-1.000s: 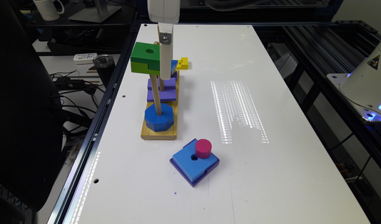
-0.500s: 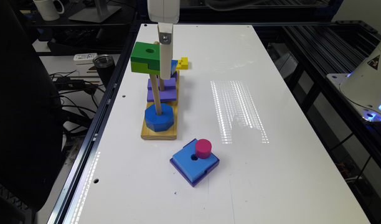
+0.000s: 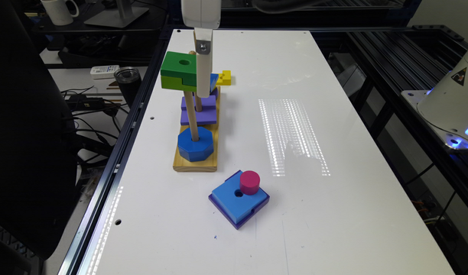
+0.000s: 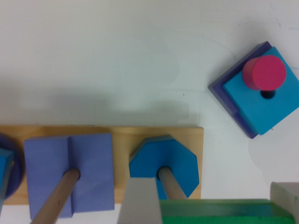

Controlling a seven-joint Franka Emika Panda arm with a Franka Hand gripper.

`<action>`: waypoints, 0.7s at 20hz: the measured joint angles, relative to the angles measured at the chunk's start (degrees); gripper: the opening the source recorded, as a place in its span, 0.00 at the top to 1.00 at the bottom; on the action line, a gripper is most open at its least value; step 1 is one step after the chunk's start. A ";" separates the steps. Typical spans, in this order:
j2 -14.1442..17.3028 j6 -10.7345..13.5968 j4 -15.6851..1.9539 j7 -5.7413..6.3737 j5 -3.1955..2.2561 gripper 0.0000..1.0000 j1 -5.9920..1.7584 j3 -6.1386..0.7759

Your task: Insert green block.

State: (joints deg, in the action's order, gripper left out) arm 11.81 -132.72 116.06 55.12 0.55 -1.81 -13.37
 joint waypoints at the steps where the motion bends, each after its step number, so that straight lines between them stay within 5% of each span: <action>1: 0.00 0.00 0.05 0.00 0.00 1.00 0.00 -0.02; 14: -1.17 0.12 1.89 0.00 0.00 1.00 -0.05 -0.13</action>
State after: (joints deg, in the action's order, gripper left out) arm 10.64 -132.60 117.96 55.12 0.55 -1.87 -13.50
